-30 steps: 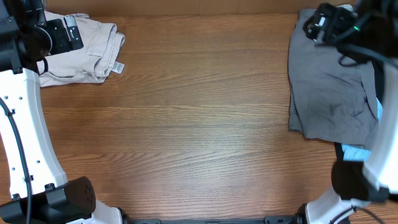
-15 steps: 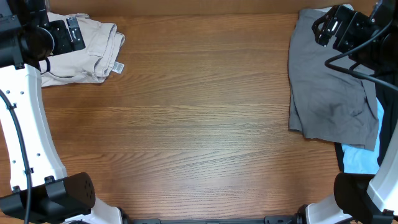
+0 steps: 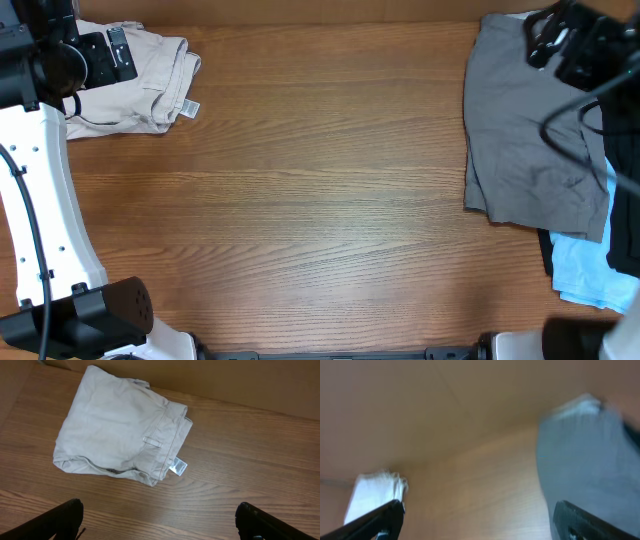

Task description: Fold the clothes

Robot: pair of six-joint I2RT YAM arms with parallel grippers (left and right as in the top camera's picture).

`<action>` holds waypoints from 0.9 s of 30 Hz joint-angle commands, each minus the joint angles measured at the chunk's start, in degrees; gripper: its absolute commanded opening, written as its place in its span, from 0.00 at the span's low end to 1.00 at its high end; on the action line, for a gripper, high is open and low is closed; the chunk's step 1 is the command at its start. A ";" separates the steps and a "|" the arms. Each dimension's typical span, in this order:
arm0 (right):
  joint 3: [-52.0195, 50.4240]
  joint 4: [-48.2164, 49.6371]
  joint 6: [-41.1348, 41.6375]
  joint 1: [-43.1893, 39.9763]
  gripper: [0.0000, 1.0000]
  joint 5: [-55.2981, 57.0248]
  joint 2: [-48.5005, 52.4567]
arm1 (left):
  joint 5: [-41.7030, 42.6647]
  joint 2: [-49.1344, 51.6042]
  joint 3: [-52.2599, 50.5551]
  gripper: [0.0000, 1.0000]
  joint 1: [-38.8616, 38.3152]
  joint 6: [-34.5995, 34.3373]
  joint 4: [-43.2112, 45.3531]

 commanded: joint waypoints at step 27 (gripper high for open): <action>-101.46 56.13 -4.48 0.28 1.00 2.03 -64.85 | 0.83 0.15 0.13 1.00 -0.37 0.02 0.00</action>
